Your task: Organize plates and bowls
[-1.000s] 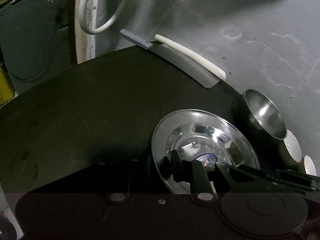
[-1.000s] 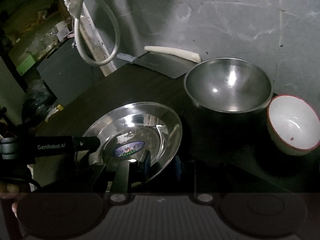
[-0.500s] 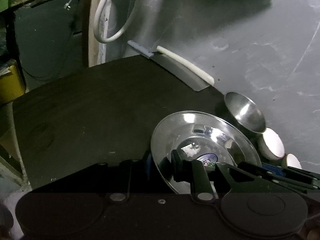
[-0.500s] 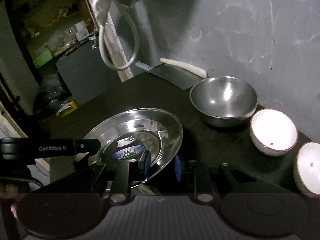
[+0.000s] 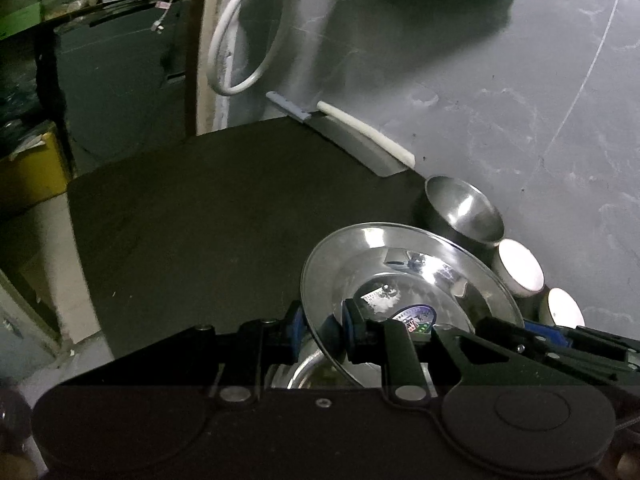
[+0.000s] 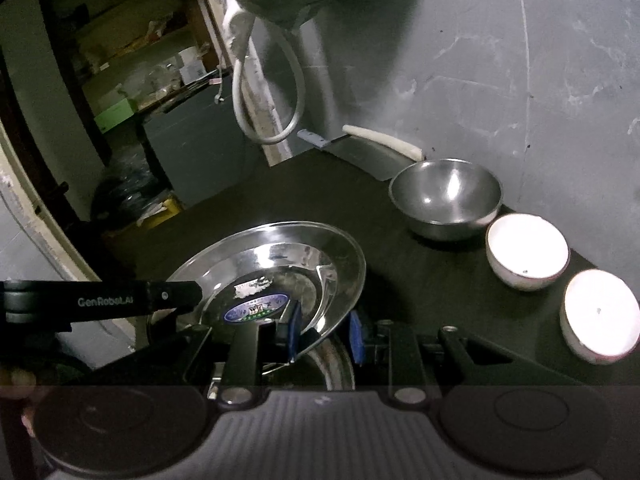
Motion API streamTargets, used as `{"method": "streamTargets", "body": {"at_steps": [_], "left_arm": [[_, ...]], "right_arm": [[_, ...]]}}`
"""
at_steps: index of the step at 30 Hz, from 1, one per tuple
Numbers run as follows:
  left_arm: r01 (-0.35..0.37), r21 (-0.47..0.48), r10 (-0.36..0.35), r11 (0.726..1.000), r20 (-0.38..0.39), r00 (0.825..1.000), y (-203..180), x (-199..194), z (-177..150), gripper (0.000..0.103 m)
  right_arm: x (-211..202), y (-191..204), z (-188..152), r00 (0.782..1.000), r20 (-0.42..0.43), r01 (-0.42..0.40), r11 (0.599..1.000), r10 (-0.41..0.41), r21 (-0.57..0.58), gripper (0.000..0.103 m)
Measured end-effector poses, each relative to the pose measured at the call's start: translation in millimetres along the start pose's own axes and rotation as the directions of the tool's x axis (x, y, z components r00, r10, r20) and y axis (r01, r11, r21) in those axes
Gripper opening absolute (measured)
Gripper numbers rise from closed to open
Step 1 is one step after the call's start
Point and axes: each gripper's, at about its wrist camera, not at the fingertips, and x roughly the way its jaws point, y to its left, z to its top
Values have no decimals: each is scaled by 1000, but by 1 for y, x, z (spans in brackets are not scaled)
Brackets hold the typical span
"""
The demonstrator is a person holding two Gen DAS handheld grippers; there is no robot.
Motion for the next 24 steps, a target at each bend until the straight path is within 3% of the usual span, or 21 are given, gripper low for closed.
{"method": "streamTargets", "body": {"at_steps": [15, 24], "left_arm": [[-50, -28, 49, 998, -31, 998, 9, -26, -42, 23], [-48, 32, 49, 998, -36, 998, 4, -24, -60, 25]], "right_arm": [[-18, 16, -36, 998, -43, -47, 998, 45, -42, 28], [-18, 18, -50, 998, -65, -17, 998, 13, -56, 29]]}}
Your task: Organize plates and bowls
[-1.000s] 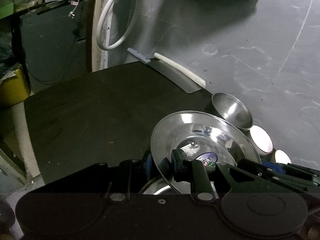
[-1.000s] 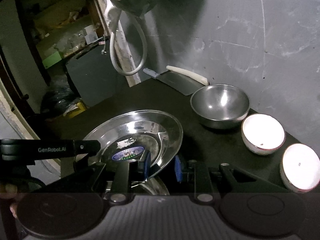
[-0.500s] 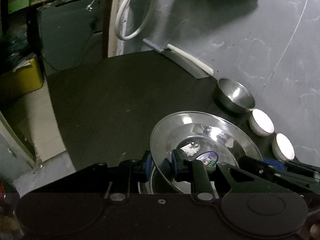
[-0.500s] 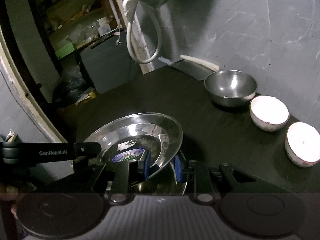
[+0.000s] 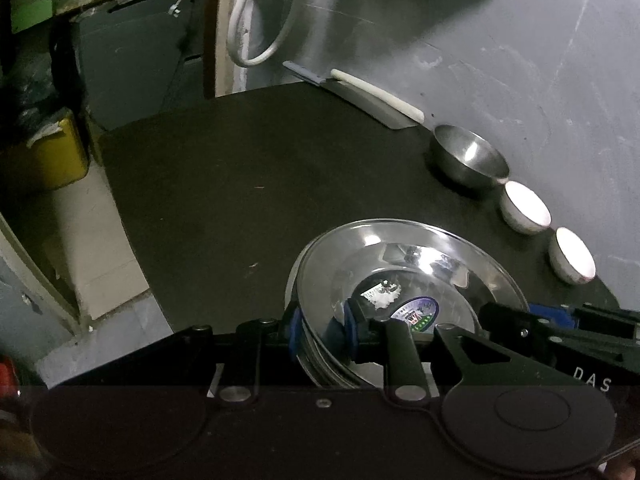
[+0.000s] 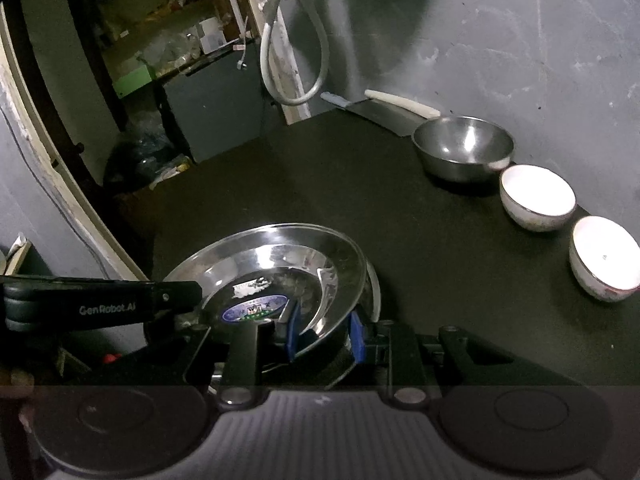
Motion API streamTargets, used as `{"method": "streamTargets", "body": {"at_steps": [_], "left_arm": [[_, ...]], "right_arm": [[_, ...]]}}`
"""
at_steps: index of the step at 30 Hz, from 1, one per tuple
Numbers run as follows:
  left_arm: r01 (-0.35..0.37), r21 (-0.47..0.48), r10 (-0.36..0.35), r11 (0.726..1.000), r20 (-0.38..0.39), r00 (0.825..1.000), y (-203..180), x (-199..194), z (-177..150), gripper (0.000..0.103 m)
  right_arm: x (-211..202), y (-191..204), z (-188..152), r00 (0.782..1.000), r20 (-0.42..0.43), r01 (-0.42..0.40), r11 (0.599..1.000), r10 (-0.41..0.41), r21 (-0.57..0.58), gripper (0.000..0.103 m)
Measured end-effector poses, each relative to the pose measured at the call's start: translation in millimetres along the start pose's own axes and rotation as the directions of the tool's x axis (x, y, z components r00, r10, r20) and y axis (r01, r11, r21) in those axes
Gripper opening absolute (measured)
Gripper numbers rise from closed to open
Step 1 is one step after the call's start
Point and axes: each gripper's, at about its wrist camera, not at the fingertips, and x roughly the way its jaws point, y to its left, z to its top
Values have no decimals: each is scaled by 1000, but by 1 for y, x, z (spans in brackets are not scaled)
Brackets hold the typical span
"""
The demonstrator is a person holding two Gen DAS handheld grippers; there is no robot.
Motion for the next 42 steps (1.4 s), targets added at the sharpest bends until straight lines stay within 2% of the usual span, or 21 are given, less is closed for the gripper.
{"method": "streamTargets", "body": {"at_steps": [26, 42], "left_arm": [[-26, 90, 24, 996, 16, 1000, 0, 11, -6, 29], [-47, 184, 43, 982, 27, 999, -10, 16, -6, 33]], "right_arm": [[15, 7, -3, 999, -31, 29, 999, -30, -45, 32], [16, 11, -5, 998, -43, 43, 998, -46, -53, 35]]}}
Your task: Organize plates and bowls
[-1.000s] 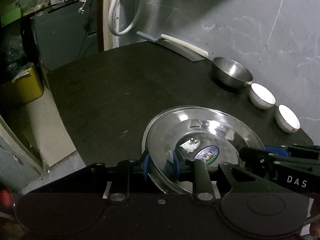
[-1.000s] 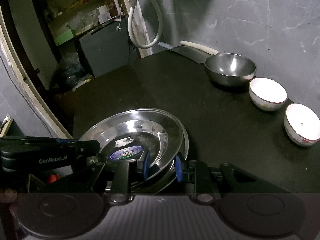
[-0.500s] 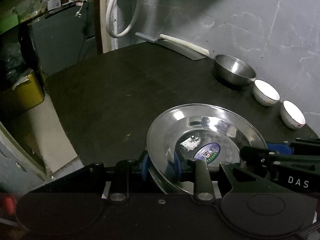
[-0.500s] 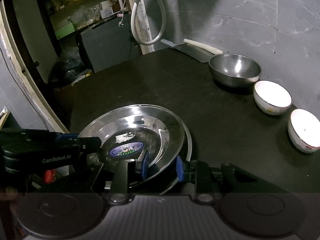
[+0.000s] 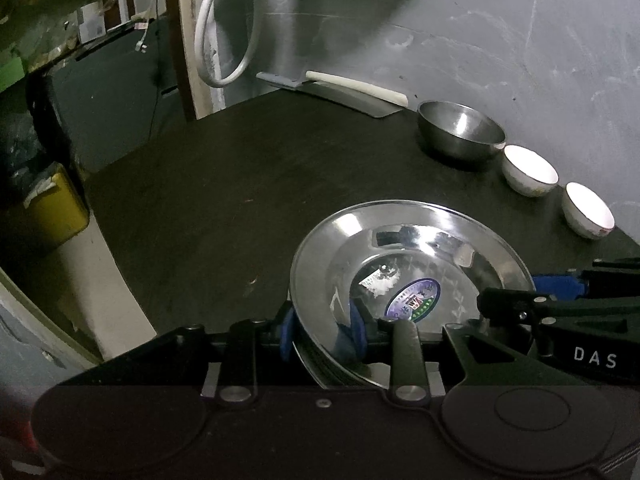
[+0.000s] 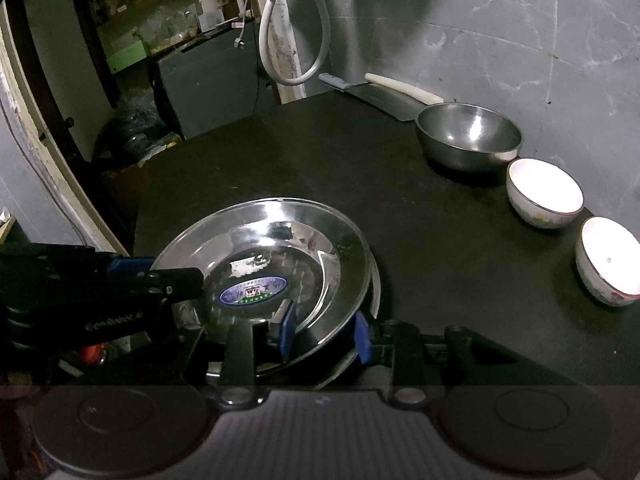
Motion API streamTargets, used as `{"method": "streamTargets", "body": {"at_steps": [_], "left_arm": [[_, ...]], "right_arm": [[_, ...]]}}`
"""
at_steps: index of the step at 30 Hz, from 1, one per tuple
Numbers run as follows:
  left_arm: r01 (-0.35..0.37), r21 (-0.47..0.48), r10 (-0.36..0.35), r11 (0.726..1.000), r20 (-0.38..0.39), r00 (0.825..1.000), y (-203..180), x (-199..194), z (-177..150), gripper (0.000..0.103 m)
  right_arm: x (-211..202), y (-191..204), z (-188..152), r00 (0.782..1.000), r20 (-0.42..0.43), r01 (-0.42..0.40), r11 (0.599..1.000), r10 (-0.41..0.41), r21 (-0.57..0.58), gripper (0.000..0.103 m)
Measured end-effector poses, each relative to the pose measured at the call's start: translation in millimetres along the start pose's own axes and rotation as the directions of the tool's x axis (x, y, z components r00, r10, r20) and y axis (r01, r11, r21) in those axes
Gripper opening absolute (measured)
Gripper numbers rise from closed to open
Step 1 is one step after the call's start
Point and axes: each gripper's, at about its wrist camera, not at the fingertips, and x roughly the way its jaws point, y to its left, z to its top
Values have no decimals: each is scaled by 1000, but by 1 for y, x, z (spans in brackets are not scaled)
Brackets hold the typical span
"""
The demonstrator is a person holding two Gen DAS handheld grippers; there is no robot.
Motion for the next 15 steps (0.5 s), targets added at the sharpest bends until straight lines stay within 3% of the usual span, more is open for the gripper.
{"method": "streamTargets", "body": {"at_steps": [15], "left_arm": [[-8, 73, 8, 997, 3, 1000, -8, 1, -2, 34]], "right_arm": [[0, 7, -2, 1000, 0, 18, 999, -18, -45, 39]]}}
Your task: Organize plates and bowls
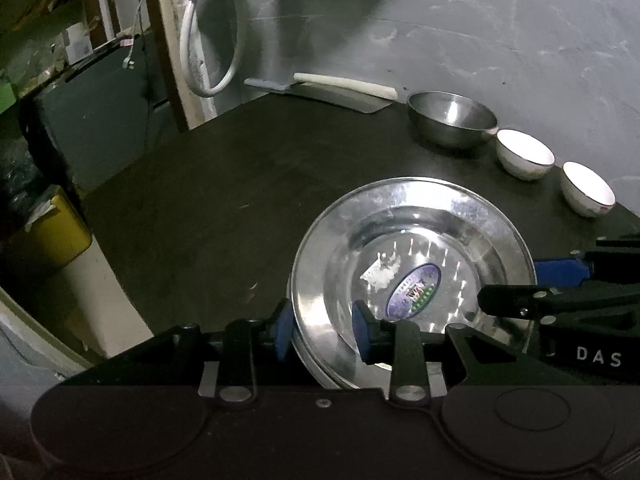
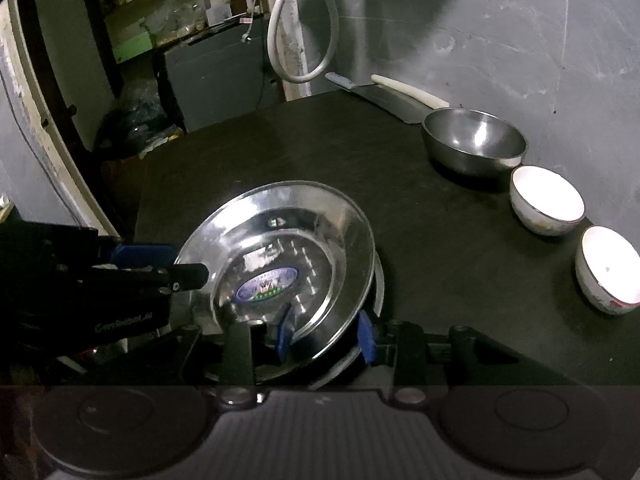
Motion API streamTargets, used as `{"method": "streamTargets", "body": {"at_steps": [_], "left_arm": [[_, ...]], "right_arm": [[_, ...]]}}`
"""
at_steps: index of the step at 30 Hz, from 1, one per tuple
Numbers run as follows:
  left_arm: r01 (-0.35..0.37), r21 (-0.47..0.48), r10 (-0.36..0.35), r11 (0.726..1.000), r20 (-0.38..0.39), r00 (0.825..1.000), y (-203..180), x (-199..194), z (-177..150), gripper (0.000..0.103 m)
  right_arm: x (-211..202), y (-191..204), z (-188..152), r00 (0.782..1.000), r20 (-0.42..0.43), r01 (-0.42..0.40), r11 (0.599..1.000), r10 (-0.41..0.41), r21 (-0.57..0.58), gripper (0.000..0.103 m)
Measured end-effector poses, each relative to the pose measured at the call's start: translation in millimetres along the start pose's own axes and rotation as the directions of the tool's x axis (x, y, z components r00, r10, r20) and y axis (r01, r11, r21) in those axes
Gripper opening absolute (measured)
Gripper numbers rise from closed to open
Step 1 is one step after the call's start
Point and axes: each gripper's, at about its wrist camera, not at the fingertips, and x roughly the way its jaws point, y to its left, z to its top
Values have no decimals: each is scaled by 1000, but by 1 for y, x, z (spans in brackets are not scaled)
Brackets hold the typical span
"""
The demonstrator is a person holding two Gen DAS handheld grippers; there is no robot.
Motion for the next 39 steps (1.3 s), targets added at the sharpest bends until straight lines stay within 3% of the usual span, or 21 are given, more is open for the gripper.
{"method": "streamTargets", "body": {"at_steps": [6, 11, 13, 15, 16, 21, 24, 27, 39], "left_arm": [[7, -1, -7, 1000, 1, 1000, 0, 0, 0, 34], [8, -23, -8, 1000, 18, 1000, 4, -5, 1, 52], [14, -36, -13, 999, 23, 1000, 6, -6, 3, 65], [16, -53, -15, 998, 28, 999, 9, -7, 5, 71], [16, -57, -14, 998, 31, 999, 9, -8, 6, 73], [20, -68, -18, 997, 37, 999, 10, -8, 10, 80], [20, -85, -17, 996, 41, 999, 12, -8, 13, 90], [16, -94, -12, 995, 44, 999, 13, -6, 16, 97], [8, -79, -6, 997, 27, 1000, 21, 11, 35, 102]], "right_arm": [[-1, 0, -2, 1000, 4, 14, 1000, -14, -6, 48], [-2, -4, -5, 1000, -2, 6, 1000, -6, 7, 49], [-3, -5, -6, 1000, 2, 4, 1000, -4, 10, 59], [-3, -5, -6, 1000, 9, 4, 1000, -4, 13, 66], [-4, -5, -6, 1000, 15, 6, 1000, -6, 14, 72], [-4, -9, -4, 999, 34, 11, 1000, -12, 26, 83], [-4, -12, -4, 999, 45, 13, 999, -15, 41, 89], [-4, -15, -3, 998, 53, 20, 997, -24, 70, 102], [1, -39, 1, 994, 44, 87, 976, -98, 202, 103]]}}
